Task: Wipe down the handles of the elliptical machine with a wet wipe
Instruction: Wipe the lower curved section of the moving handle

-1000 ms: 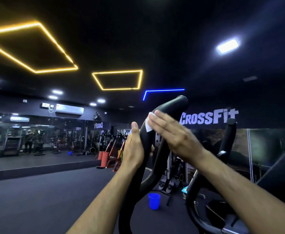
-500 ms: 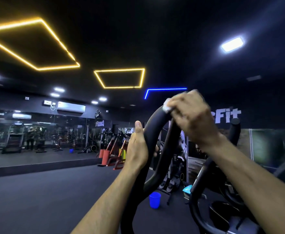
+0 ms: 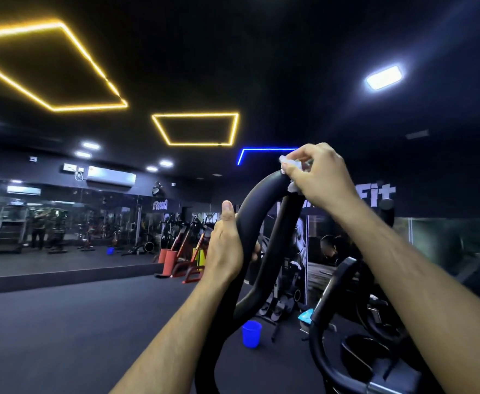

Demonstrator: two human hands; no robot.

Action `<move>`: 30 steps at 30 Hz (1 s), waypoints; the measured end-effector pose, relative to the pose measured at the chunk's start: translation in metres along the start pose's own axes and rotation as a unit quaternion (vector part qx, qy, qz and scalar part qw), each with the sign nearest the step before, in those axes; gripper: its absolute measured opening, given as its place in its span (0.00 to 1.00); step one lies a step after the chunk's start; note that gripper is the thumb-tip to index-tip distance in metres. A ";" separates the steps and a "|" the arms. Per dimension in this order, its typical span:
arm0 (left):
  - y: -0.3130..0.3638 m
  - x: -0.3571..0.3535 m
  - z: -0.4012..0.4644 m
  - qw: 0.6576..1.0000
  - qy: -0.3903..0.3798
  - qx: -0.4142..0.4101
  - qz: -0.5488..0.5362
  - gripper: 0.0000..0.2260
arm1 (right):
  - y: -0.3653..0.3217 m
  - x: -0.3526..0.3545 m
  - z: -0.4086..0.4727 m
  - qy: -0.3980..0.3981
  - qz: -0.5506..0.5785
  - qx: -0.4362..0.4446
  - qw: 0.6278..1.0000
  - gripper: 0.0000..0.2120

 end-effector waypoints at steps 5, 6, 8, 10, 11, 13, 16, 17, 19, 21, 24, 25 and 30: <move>0.001 0.001 -0.002 1.000 0.005 -0.001 0.010 0.37 | -0.030 0.003 -0.020 0.036 -0.150 0.212 0.965 0.05; 0.000 0.001 -0.001 1.000 0.008 -0.001 0.008 0.37 | -0.032 0.003 -0.026 0.050 -0.187 0.258 0.947 0.05; -0.002 0.002 0.001 1.000 0.010 0.001 0.006 0.38 | -0.032 -0.001 -0.033 0.049 -0.217 0.281 0.934 0.06; -0.004 0.002 0.002 1.000 0.014 0.002 0.008 0.38 | -0.034 -0.011 -0.040 0.033 -0.198 0.285 0.937 0.10; -0.005 0.002 0.002 1.000 0.014 0.005 0.007 0.39 | -0.038 -0.016 -0.045 0.031 -0.188 0.297 0.936 0.12; -0.004 0.002 0.003 1.000 0.008 0.007 0.002 0.39 | -0.044 -0.022 -0.057 0.028 -0.159 0.313 0.936 0.16; -0.001 0.001 0.002 1.000 0.003 -0.004 0.003 0.39 | -0.046 -0.019 -0.067 0.005 -0.099 0.295 0.950 0.21; 0.000 0.001 0.002 1.000 0.003 -0.005 0.006 0.39 | -0.045 -0.017 -0.068 0.000 -0.095 0.293 0.951 0.21; -0.001 0.002 0.001 1.000 0.006 -0.004 0.012 0.39 | -0.039 -0.013 -0.060 0.007 -0.085 0.295 0.952 0.18; 0.000 0.002 0.001 1.000 0.004 -0.005 0.015 0.39 | -0.033 -0.008 -0.048 0.032 -0.076 0.279 0.957 0.10; 0.002 0.002 0.001 1.000 0.009 -0.009 0.022 0.39 | -0.040 -0.018 -0.051 0.029 -0.101 0.278 0.955 0.05; 0.002 0.003 0.001 1.000 0.011 -0.008 0.024 0.40 | -0.046 -0.027 -0.060 0.006 -0.116 0.305 0.945 0.06; 0.004 0.002 -0.002 1.000 0.002 -0.013 0.024 0.39 | -0.044 -0.019 -0.056 -0.012 -0.180 0.368 0.912 0.07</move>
Point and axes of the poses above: each hand's wrist, its own z-axis towards the middle knuckle, its own x-axis out of the back of the hand, y = z × x, the point moved 6 cm from there along z, towards the middle knuckle, and after that the axes turned 1 degree about -z, right-handed, at the moved point
